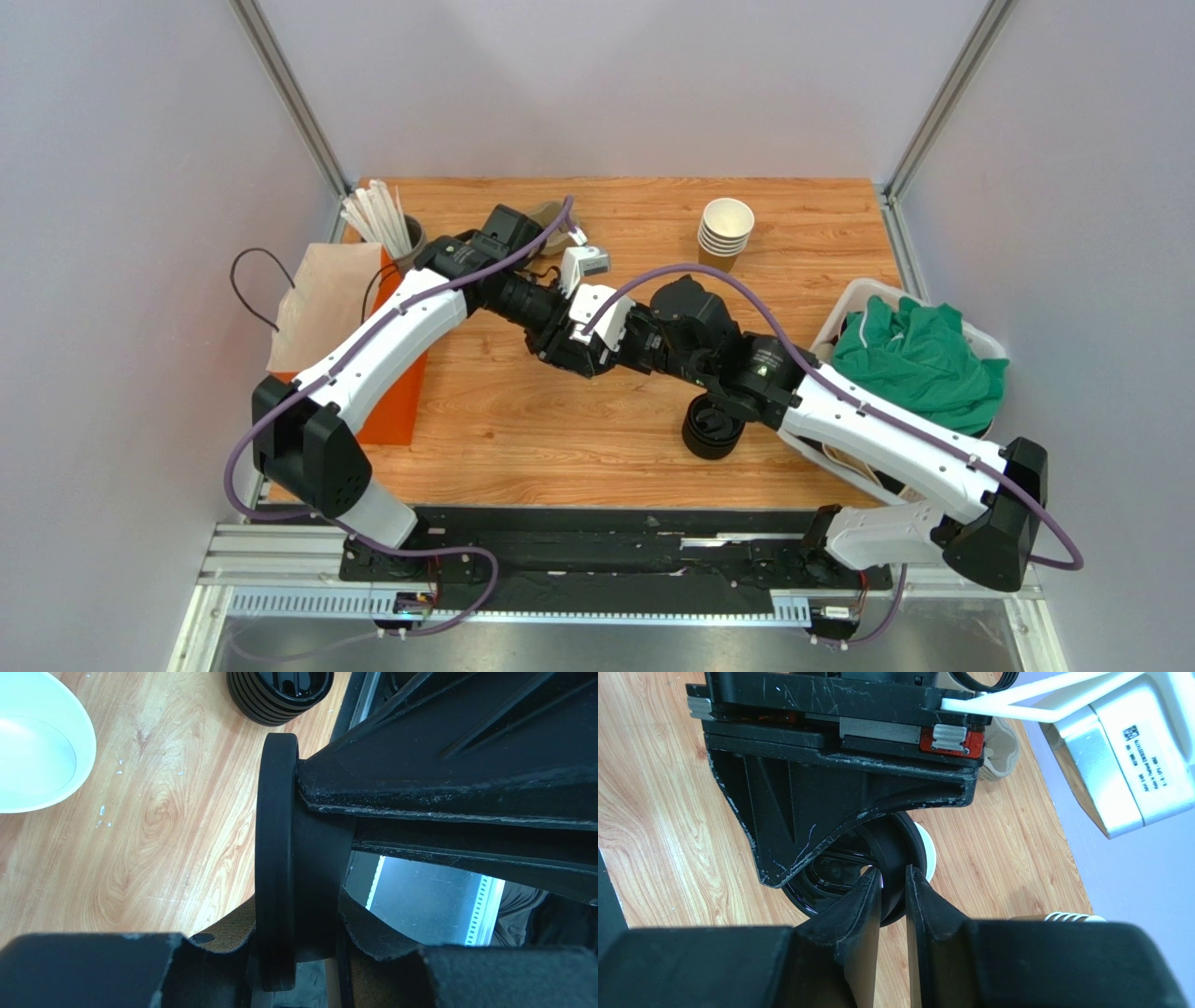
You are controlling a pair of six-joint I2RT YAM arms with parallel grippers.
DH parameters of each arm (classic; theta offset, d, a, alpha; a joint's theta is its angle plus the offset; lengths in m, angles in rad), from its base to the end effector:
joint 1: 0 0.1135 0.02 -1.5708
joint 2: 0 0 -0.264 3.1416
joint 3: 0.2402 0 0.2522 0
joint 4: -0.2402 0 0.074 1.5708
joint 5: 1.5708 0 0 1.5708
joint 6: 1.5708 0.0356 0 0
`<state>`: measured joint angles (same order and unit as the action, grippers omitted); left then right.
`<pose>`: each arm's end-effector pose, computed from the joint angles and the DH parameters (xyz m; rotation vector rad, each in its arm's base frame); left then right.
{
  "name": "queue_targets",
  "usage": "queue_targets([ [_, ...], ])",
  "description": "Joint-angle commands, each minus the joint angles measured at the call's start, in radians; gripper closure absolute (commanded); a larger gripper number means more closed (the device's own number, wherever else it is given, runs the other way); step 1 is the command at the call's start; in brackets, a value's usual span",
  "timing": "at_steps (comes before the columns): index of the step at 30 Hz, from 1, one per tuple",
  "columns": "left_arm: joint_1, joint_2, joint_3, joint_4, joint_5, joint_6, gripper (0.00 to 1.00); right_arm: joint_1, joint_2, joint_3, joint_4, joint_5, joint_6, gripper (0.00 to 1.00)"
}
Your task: Pack the takeout coffee
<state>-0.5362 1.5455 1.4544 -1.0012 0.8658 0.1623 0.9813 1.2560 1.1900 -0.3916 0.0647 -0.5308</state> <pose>0.2504 -0.1804 0.3287 1.1446 2.3015 -1.2756 0.1603 0.2355 0.3599 -1.3655 1.5078 0.2185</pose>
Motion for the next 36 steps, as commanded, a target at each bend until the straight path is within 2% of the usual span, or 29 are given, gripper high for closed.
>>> queue_targets([
  [1, -0.004, -0.027, 0.0, 0.015, 0.064, 0.008, 0.88, 0.002, 0.017, -0.006, 0.062, 0.052, -0.021, 0.8],
  [8, -0.004, -0.047, -0.012, 0.024, 0.065, 0.011, 0.87, 0.01, 0.045, 0.002, 0.054, 0.055, -0.028, 0.82],
  [10, -0.004, -0.05, -0.015, 0.026, 0.067, 0.011, 0.86, 0.014, 0.054, 0.003, 0.057, 0.07, -0.028, 0.92],
  [13, -0.004, -0.055, -0.017, 0.027, 0.065, 0.011, 0.86, 0.017, 0.056, 0.002, 0.056, 0.072, -0.024, 1.0],
  [20, -0.004, -0.07, -0.025, 0.038, 0.047, 0.008, 0.82, 0.02, 0.049, 0.02, 0.023, 0.05, -0.014, 1.0],
  [23, -0.004, -0.076, -0.022, 0.035, 0.029, 0.002, 0.73, 0.02, 0.042, 0.033, 0.005, 0.034, 0.0, 1.0],
  [24, -0.004, -0.078, -0.014, 0.032, 0.022, 0.003, 0.66, 0.02, 0.042, 0.039, -0.009, 0.029, 0.005, 1.0],
  [29, 0.01, -0.104, -0.012, 0.033, 0.006, 0.002, 0.5, 0.02, 0.029, 0.043, -0.02, 0.026, 0.041, 1.0],
  [30, 0.012, -0.108, -0.011, 0.033, 0.004, 0.002, 0.44, 0.019, 0.025, 0.042, -0.024, 0.021, 0.046, 1.0],
  [32, 0.019, -0.122, -0.006, 0.03, -0.008, 0.006, 0.43, 0.02, 0.022, 0.043, -0.029, 0.015, 0.063, 1.0],
  [34, 0.024, -0.131, -0.008, 0.032, -0.019, 0.008, 0.36, 0.02, 0.014, 0.045, -0.035, -0.003, 0.072, 1.0],
  [36, 0.028, -0.136, -0.011, 0.033, -0.033, 0.011, 0.36, 0.019, 0.007, 0.056, -0.044, -0.011, 0.095, 1.0],
])
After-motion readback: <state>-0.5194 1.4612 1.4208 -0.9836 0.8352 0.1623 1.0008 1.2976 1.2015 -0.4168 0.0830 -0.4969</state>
